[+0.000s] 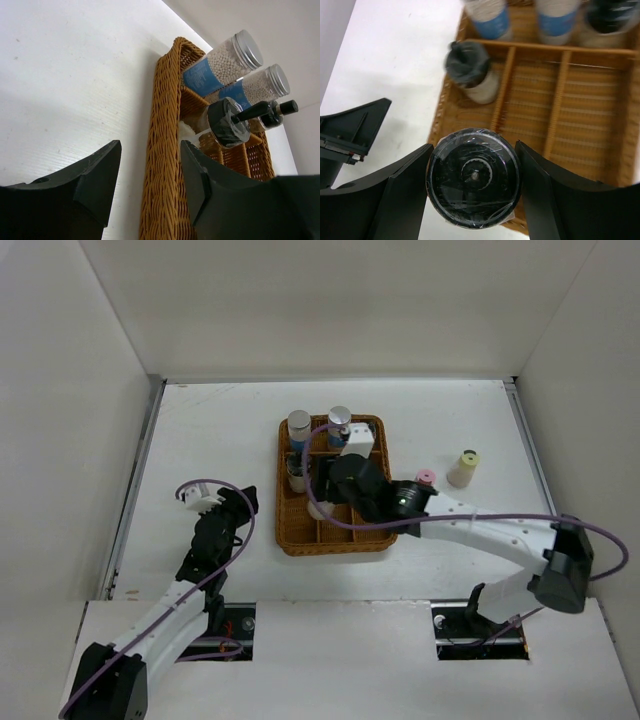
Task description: Organize the condiment bottles
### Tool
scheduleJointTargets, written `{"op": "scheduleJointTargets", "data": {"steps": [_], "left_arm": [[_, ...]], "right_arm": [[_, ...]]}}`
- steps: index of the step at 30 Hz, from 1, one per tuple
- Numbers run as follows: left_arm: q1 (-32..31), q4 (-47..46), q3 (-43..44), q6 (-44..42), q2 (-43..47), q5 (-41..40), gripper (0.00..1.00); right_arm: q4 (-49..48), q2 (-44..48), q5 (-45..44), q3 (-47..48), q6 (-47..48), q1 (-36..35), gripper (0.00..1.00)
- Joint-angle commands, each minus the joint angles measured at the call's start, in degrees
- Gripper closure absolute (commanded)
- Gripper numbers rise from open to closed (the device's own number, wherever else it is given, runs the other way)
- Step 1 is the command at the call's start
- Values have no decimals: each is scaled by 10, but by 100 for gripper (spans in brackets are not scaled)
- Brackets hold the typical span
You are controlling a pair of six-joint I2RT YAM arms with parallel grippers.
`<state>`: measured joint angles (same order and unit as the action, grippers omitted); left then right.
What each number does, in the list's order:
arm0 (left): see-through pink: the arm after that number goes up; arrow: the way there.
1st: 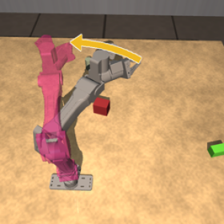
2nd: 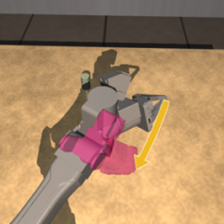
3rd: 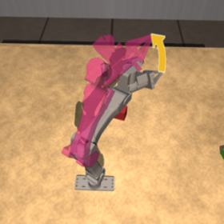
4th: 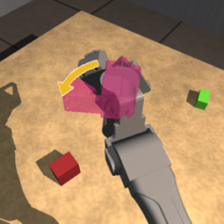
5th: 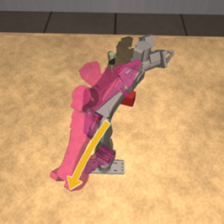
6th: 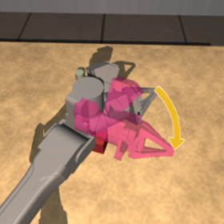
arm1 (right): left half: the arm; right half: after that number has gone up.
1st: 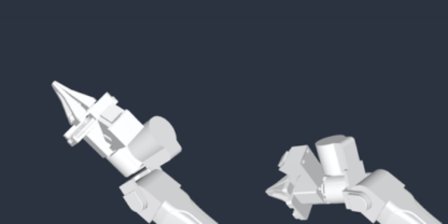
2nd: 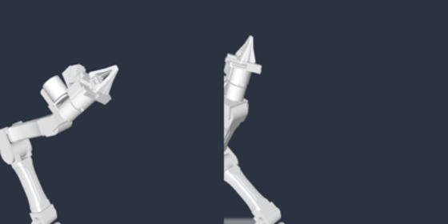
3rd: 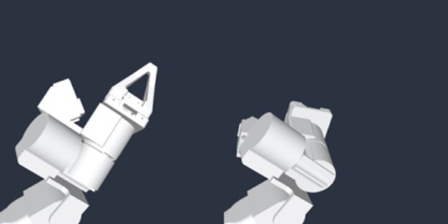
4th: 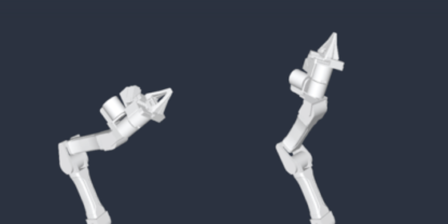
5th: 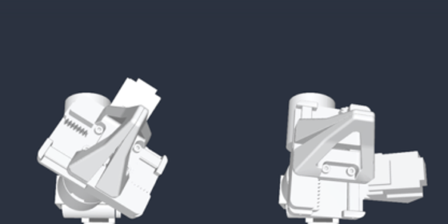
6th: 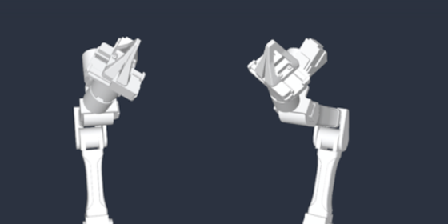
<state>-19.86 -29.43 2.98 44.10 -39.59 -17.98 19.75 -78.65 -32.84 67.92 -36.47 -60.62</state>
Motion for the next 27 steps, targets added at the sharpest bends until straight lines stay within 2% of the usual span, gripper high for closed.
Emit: {"op": "scheduleJointTargets", "data": {"steps": [1,6,11,27], "left_arm": [[6,-1,-14,-2,21,-14,52],[7,24,-14,-12,55,-23,52],[0,38,-15,-16,69,-37,52],[-2,24,-27,-19,80,-51,51]], "right_arm": [[-123,-52,30,75,23,-14,48],[-128,-142,35,140,57,-29,48],[-127,-194,11,156,82,-45,48],[-152,-225,-20,88,78,-64,46]]}}
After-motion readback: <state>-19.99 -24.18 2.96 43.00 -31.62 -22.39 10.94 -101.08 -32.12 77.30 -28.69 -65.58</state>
